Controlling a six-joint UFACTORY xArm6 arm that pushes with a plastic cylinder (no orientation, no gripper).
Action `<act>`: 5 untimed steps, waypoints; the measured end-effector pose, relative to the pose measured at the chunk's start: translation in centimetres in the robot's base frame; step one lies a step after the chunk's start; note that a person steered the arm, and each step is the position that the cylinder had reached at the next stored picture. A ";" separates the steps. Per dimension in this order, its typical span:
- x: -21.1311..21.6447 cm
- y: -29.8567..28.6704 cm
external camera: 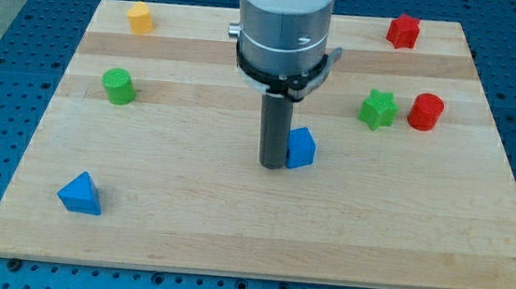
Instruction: Move the blue cube closer to the green star
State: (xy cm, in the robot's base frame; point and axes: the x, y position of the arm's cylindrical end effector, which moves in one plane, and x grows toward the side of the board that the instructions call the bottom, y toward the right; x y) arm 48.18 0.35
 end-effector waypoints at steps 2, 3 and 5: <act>0.2 0.4; 2.7 0.9; 1.0 3.2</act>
State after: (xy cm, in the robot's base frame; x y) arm 49.21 3.55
